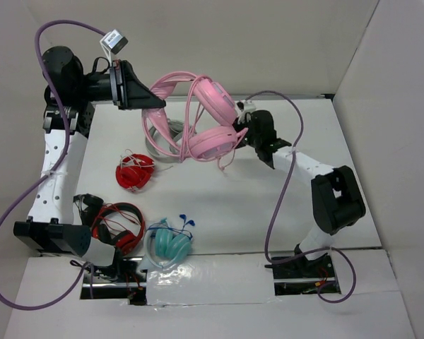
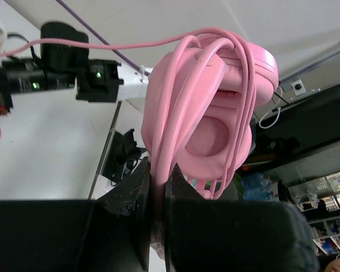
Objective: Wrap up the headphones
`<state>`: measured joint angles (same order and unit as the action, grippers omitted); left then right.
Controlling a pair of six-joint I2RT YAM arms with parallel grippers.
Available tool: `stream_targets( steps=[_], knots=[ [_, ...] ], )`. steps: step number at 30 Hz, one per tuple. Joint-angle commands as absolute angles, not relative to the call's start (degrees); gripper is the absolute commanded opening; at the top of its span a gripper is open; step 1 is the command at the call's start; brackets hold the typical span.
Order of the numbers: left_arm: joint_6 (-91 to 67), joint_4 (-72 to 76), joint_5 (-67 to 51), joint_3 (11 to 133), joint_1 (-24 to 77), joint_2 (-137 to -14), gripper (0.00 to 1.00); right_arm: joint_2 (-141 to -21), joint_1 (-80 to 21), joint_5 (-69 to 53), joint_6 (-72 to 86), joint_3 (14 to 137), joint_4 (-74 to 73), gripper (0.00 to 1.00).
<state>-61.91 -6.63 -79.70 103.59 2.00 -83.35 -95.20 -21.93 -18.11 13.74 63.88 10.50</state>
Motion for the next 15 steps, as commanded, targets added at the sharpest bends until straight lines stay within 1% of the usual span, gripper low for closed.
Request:
stream_targets(
  steps=[1, 3, 4, 5, 6, 7, 8, 9, 12, 15],
  knots=[
    [-64.4, -4.2, -78.8, 106.1, 1.7, -81.7, 0.00, -93.1, -27.9, -19.7, 10.6, 60.8, 11.8, 0.00],
    [-62.3, -6.5, -74.0, 107.3, 1.7, -81.6, 0.00, -91.2, -31.7, -18.1, 10.8, 55.7, 12.8, 0.00],
    [-61.2, -11.0, -71.3, 109.1, 1.7, -81.4, 0.00, -90.5, -32.5, -19.3, 11.2, 53.7, 15.4, 0.00],
    [-59.3, -12.6, -68.4, 109.7, 1.6, -81.1, 0.00, -89.9, -34.1, -20.5, 13.2, 51.6, 16.9, 0.00],
    [-58.5, -13.8, -62.2, 110.0, 1.6, -80.9, 0.00, -88.4, -35.1, -22.1, 13.7, 47.8, 18.0, 0.00],
    [-57.7, -16.1, -59.5, 110.0, 1.4, -80.1, 0.00, -87.6, -36.2, -22.1, 13.9, 46.4, 18.8, 0.00],
    [-56.7, -16.6, -57.2, 109.6, 1.2, -79.6, 0.00, -86.8, -37.7, -21.3, 14.0, 45.0, 18.8, 0.00],
    [-56.5, -17.3, -51.7, 108.5, 1.1, -79.1, 0.00, -85.0, -40.8, -18.7, 13.5, 42.9, 18.4, 0.00],
    [-56.9, -17.9, -43.4, 105.1, 1.1, -77.1, 0.00, -80.4, -45.5, -15.5, 12.3, 40.4, 14.8, 0.00],
    [-55.2, -21.5, -36.9, 106.7, 2.4, -78.7, 0.00, -74.2, -49.2, -16.0, 11.5, 38.0, 13.1, 0.00]
  ],
)
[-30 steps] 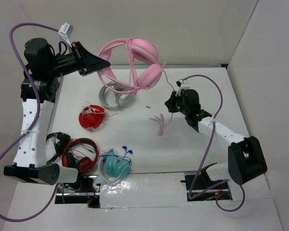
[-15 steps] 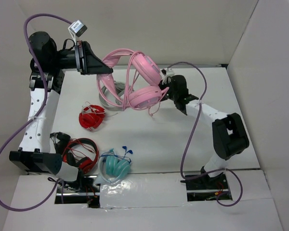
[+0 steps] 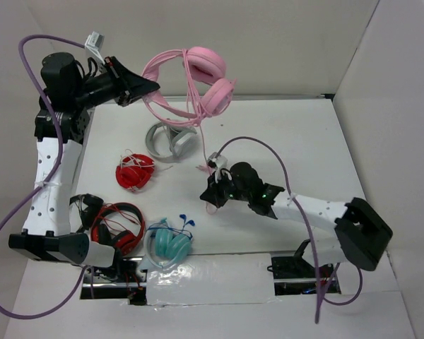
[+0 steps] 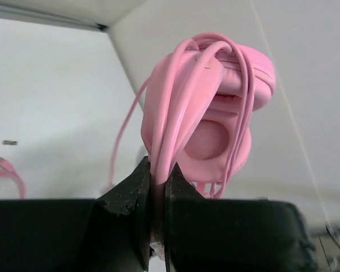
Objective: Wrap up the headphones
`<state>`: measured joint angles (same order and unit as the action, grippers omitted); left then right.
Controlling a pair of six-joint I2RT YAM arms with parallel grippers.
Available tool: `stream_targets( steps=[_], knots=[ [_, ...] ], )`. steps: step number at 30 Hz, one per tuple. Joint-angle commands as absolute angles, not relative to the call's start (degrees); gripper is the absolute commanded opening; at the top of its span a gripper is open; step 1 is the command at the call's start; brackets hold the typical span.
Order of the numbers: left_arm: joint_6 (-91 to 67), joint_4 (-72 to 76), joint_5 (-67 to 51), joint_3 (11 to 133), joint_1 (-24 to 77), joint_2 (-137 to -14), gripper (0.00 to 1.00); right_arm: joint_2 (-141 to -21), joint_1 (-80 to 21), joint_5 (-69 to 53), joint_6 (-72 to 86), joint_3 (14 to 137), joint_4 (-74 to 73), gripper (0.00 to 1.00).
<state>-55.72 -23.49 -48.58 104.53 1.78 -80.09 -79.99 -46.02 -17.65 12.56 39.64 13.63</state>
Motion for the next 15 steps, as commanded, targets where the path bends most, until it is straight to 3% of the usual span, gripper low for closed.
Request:
stream_targets(
  steps=[1, 6, 12, 15],
  knots=[
    [-54.1, -24.1, -30.3, 107.0, 3.8, -79.2, 0.00, -71.3, -50.0, -15.4, 10.8, 37.7, 11.5, 0.00],
    [-52.0, -27.2, -13.0, 104.8, 9.3, -81.6, 0.00, -65.2, -52.8, -9.1, 11.7, 40.0, 3.5, 0.00],
    [-50.4, -27.7, -2.5, 102.9, 13.9, -83.0, 0.00, -59.9, -54.4, -6.9, 11.2, 42.1, 0.5, 0.00],
    [-47.5, -27.8, -0.3, 101.4, 15.2, -82.9, 0.00, -55.2, -54.8, 1.5, 10.6, 44.5, -5.3, 0.00]
  ],
)
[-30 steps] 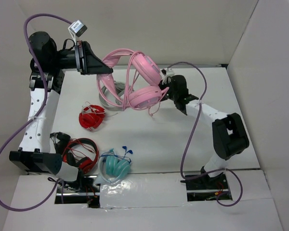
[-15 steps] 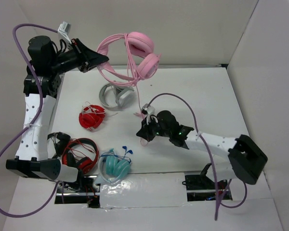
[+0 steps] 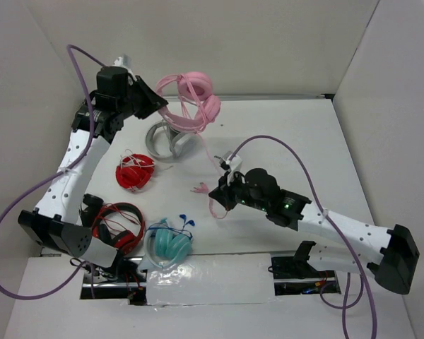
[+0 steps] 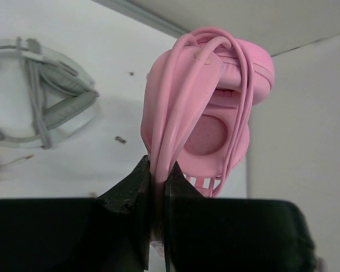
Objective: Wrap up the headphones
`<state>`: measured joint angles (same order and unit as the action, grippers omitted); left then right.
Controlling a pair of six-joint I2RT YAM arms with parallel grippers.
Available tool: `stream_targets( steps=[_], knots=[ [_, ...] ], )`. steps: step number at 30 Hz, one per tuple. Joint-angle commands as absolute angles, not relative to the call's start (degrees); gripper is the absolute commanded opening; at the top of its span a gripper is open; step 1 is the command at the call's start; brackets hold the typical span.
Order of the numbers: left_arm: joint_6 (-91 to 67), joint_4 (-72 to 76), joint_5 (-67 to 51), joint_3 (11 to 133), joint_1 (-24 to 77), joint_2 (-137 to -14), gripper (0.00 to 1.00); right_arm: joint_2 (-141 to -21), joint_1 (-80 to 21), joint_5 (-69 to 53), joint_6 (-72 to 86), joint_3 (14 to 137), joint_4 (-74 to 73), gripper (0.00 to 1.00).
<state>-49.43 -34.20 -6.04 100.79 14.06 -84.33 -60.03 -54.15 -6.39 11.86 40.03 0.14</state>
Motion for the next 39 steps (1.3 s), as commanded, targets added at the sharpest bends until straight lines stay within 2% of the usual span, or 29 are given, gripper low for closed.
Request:
stream_targets(
  steps=[1, 8, 12, 14, 20, 27, 28, 31, 33, 37, 39],
  knots=[
    [-46.8, -28.0, 2.1, 101.0, 15.7, -82.8, 0.00, -54.5, -55.0, 4.2, 10.6, 45.2, -6.8, 0.00],
    [-36.8, -35.7, 9.7, 105.9, 21.6, -85.0, 0.00, -55.2, -55.2, 49.8, 12.4, 51.5, -16.9, 0.00],
    [-33.1, -38.7, 13.5, 106.4, 25.2, -86.5, 0.00, -59.9, -55.2, 60.9, 6.3, 57.2, -14.3, 0.00],
    [-32.9, -41.4, 15.3, 107.7, 26.8, -88.1, 0.00, -60.8, -55.0, 60.9, 3.7, 59.1, -12.2, 0.00],
    [-26.5, -37.2, 13.2, 101.8, 31.1, -87.6, 0.00, -62.5, -51.4, 58.9, -2.5, 63.5, -6.5, 0.15],
    [-25.9, -37.4, 12.9, 96.4, 35.9, -85.0, 0.00, -64.6, -43.8, 55.6, -3.9, 67.5, -4.5, 0.17],
    [-26.0, -37.2, 12.7, 95.3, 36.4, -84.4, 0.00, -64.6, -42.8, 55.0, -4.7, 68.1, -3.1, 0.20],
    [-26.6, -37.1, 11.4, 92.5, 37.1, -82.9, 0.00, -65.3, -40.7, 52.8, -5.4, 70.6, -2.7, 0.21],
    [-26.8, -37.1, 11.1, 90.9, 37.5, -82.0, 0.00, -65.5, -39.6, 51.9, -6.7, 71.5, -1.9, 0.27],
    [-27.5, -37.3, 10.0, 88.9, 37.8, -80.5, 0.00, -66.4, -37.6, 48.6, -7.2, 72.9, -1.2, 0.27],
    [-26.6, -36.4, 8.2, 88.2, 38.2, -79.8, 0.00, -67.1, -36.9, 47.6, -7.1, 73.6, -1.4, 0.24]
  ],
)
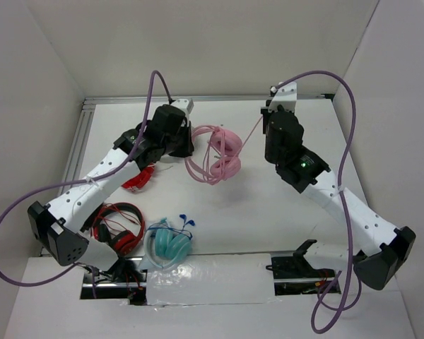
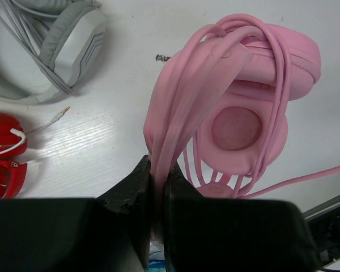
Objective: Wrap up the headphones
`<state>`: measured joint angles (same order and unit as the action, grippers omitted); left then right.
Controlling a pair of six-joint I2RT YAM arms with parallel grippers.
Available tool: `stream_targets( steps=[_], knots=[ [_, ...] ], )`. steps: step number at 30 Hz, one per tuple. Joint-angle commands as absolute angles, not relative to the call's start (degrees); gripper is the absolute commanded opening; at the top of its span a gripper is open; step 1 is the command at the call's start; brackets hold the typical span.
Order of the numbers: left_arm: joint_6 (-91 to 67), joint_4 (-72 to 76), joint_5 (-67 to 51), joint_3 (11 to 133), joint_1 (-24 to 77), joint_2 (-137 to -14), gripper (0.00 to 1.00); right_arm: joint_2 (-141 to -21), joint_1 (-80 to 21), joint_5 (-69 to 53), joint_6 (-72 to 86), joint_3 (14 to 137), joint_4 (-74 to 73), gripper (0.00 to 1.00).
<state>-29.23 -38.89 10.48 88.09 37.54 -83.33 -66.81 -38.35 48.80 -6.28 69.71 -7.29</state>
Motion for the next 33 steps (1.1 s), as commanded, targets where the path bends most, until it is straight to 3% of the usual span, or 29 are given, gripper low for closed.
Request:
stream_targets(
  steps=[1, 12, 15, 17, 19, 24, 30, 31, 33],
  knots=[
    [-26.3, -35.8, 6.3, 87.1, 38.3, -79.4, 0.00, -67.2, -36.1, 46.4, -7.2, 74.1, -1.4, 0.23],
    [-22.9, -33.3, -1.1, 84.3, 42.1, -76.9, 0.00, -70.5, -30.1, 37.6, -6.7, 79.8, -2.4, 0.19],
    [-20.9, -32.1, -4.8, 83.1, 43.4, -77.2, 0.00, -71.5, -29.3, 35.4, -9.1, 80.6, -1.1, 0.29],
    [-19.9, -30.9, -7.5, 82.4, 43.7, -77.3, 0.00, -72.0, -28.9, 34.1, -11.4, 80.9, -0.3, 0.29],
    [-18.2, -29.5, -13.4, 82.1, 43.9, -77.3, 0.00, -72.5, -28.7, 27.4, -14.0, 81.1, -0.9, 0.28],
    [-15.7, -27.2, -21.8, 82.7, 45.0, -77.7, 0.00, -75.6, -27.8, 15.7, -17.6, 81.5, -6.2, 0.07],
    [-12.7, -23.9, -30.3, 83.6, 44.9, -75.0, 0.00, -77.3, -21.6, -6.9, -16.6, 79.7, -11.7, 0.04],
    [-11.9, -23.0, -33.1, 84.2, 44.9, -73.5, 0.00, -77.5, -17.4, -22.2, -18.4, 78.4, -13.0, 0.04],
    [-11.6, -22.2, -34.3, 84.7, 45.0, -72.5, 0.00, -78.0, -16.0, -27.9, -19.8, 78.4, -14.3, 0.04]
  ],
)
